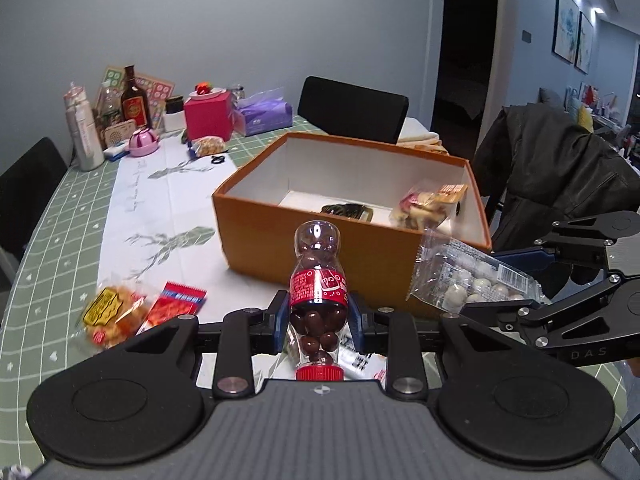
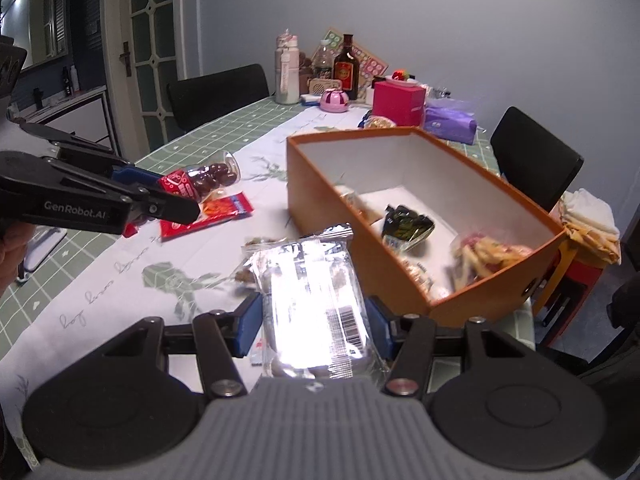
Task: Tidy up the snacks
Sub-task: 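Carry the bottle and candy tray over the orange box with both tools, then lower the bottle and candy tray into the box and open both tools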
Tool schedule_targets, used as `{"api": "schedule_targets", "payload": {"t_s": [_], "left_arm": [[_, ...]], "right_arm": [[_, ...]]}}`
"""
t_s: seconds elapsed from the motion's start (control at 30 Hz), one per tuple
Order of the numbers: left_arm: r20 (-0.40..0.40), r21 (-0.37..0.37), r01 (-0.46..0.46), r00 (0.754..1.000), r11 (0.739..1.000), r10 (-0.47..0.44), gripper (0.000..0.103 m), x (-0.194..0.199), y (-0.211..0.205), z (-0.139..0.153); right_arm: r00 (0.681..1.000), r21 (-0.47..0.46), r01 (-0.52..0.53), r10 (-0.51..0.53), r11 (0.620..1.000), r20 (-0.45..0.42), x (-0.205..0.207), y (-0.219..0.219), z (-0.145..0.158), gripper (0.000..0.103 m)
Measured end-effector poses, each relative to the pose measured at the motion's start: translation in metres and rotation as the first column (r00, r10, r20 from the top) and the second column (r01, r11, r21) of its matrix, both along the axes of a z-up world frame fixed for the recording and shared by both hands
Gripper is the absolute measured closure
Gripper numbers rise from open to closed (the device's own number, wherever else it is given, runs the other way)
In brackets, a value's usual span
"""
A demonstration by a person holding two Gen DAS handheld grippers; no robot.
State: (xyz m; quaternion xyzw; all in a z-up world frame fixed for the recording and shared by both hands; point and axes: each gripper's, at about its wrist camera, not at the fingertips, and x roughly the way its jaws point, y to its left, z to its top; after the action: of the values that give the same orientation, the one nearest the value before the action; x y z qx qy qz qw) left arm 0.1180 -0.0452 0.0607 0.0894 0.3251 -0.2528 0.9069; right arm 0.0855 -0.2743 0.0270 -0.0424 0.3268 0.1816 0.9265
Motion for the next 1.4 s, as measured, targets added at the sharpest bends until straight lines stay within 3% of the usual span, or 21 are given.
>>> {"api": "schedule_targets", "payload": {"t_s": [0.53,0.7,1.0,1.2,1.4], "left_arm": [[-0.002,0.106,0.09,0.996,0.99,-0.09,0.069,0.044,-0.066,0.01],[-0.011,0.128,0.108,0.994,0.986,-0.108,0.069,0.062,-0.081,0.015],[-0.044,0.249,0.132,0.991,0.96,-0.125,0.069,0.115,-0.109,0.011],[-0.106,0.346,0.147,0.987,0.927,-0.116,0.069,0.156,-0.12,-0.009],[-0.189,0.395,0.151,0.979,0.906,-0.081,0.069,0.198,-0.131,-0.033]], "right_arm": [[0.993,0.089,0.118,-0.117,0.989,-0.01,0.052,-0.052,0.022,0.048],[0.988,0.126,0.15,-0.146,0.981,-0.042,0.08,-0.066,0.027,0.048],[0.975,0.156,0.192,-0.17,0.969,-0.142,0.153,-0.069,0.026,0.048],[0.936,0.207,0.269,-0.205,0.941,-0.286,0.206,-0.073,0.003,0.048],[0.875,0.29,0.385,-0.246,0.876,-0.418,0.251,-0.071,-0.025,0.048]]}}
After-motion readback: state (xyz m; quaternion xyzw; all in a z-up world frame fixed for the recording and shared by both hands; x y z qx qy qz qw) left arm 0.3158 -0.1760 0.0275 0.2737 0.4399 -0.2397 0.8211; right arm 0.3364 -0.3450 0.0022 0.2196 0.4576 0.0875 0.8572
